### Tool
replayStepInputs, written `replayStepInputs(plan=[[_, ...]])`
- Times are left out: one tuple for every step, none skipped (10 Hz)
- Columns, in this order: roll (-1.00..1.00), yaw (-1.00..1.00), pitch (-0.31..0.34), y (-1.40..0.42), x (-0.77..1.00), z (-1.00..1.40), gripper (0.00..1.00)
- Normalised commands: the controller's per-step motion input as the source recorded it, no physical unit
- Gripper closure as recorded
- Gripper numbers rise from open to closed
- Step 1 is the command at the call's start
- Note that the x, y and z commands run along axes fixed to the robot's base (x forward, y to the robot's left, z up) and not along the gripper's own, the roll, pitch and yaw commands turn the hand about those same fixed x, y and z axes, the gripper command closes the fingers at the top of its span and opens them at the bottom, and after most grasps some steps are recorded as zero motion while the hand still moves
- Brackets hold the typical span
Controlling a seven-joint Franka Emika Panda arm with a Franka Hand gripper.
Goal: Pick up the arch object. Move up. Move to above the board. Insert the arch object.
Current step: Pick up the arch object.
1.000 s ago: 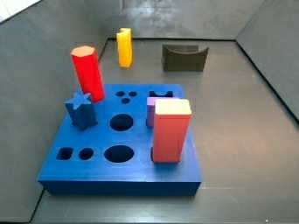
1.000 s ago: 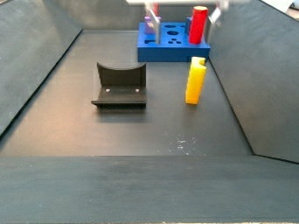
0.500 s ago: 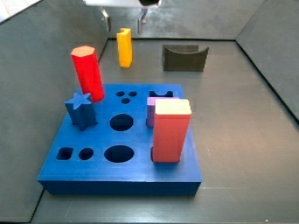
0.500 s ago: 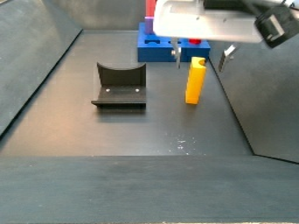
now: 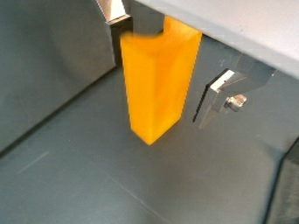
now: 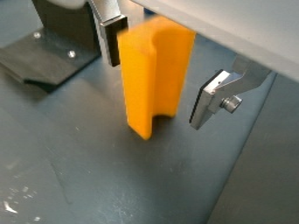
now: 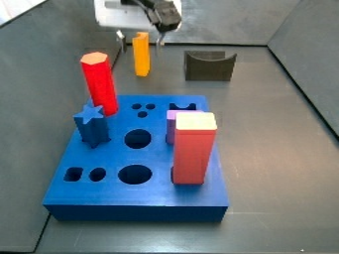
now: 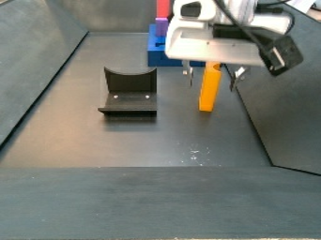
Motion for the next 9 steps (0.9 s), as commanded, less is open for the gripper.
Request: replayStepInputs(plan=[[-0.07,0.00,0.000,0.00,0.00,-0.05,0.00],[-0.03,0.00,0.000,0.00,0.00,-0.01,0.00],[0.00,0.00,0.000,0.00,0.00,0.00,1.00],[0.00,0.00,0.000,0.00,0.00,0.00,1.00],[0.00,0.00,0.000,0.00,0.00,0.00,1.00],[0.00,0.00,0.000,0.00,0.00,0.00,1.00],[0.00,0.00,0.000,0.00,0.00,0.00,1.00],[0.00,0.00,0.000,0.00,0.00,0.00,1.00],[0.00,0.00,0.000,0.00,0.00,0.00,1.00]])
